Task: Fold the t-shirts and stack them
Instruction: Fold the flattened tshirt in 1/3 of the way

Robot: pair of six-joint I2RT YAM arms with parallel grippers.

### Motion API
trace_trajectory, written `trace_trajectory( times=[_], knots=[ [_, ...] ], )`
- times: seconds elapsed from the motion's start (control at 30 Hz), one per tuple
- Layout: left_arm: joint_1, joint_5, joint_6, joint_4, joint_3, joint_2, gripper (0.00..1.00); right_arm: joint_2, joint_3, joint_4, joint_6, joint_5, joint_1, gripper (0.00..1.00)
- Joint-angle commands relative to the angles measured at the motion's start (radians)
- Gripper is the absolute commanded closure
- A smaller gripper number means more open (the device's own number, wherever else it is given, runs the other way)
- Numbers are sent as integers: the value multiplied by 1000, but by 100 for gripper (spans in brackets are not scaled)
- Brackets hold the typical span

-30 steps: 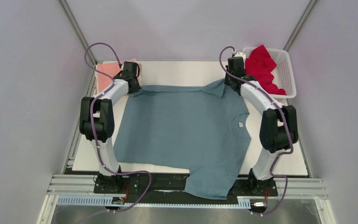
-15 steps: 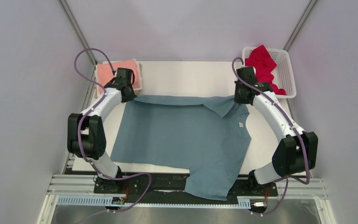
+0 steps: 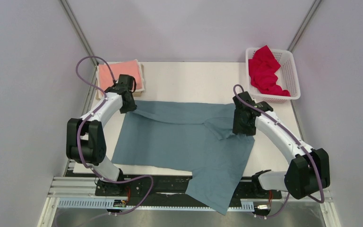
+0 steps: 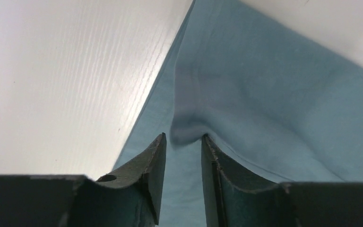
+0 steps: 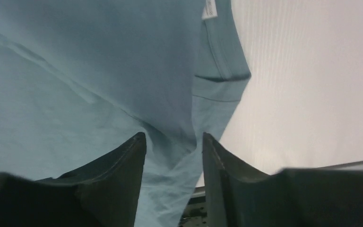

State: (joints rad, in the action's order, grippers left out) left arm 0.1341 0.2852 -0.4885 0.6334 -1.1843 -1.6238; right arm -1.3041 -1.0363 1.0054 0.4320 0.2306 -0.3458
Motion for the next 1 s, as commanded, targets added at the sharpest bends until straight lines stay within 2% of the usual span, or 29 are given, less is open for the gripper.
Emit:
trace_trajectory(
  times=[0.0, 0.03, 0.07, 0.1, 0.13, 0.2, 0.27, 0.4, 0.43, 0.47, 0.57, 0.73, 0.97],
  knots=[
    [-4, 38, -27, 31, 5, 68, 45, 11, 34, 90, 86, 36, -53, 39],
    [-4, 38, -32, 35, 1, 75, 33, 22, 23, 92, 85, 51, -63, 26],
    [-4, 37, -34, 40, -7, 86, 26, 30, 5, 90, 82, 69, -68, 17],
    [-3, 32, -39, 44, -14, 92, 9, 39, -16, 85, 80, 82, -70, 8],
    [-4, 29, -39, 46, -24, 107, 5, 49, -38, 69, 69, 84, -70, 2],
    [-4, 9, -38, 42, -36, 129, 1, 68, -68, 9, 37, 63, -71, 0],
    [-3, -34, -37, 21, -38, 147, 0, 83, -76, -75, 24, 18, -70, 0],
    [11, -232, -37, -84, 17, 166, 0, 80, 29, -307, -123, -325, -118, 5],
    [15, -267, -37, -113, 56, 168, 0, 58, 43, -334, -149, -358, -155, 7],
    [24, -330, -41, -156, 76, 166, 0, 19, 52, -350, -164, -355, -199, 8],
    [40, -374, -70, -227, 164, 166, 0, -86, 62, -381, -164, -285, -300, 13],
    [50, -390, -104, -293, 270, 192, 0, -246, 53, -431, -140, -271, -308, 30],
    [53, -346, -107, -312, 332, 186, 0, -341, 48, -414, -113, -90, -308, 36]
  ],
)
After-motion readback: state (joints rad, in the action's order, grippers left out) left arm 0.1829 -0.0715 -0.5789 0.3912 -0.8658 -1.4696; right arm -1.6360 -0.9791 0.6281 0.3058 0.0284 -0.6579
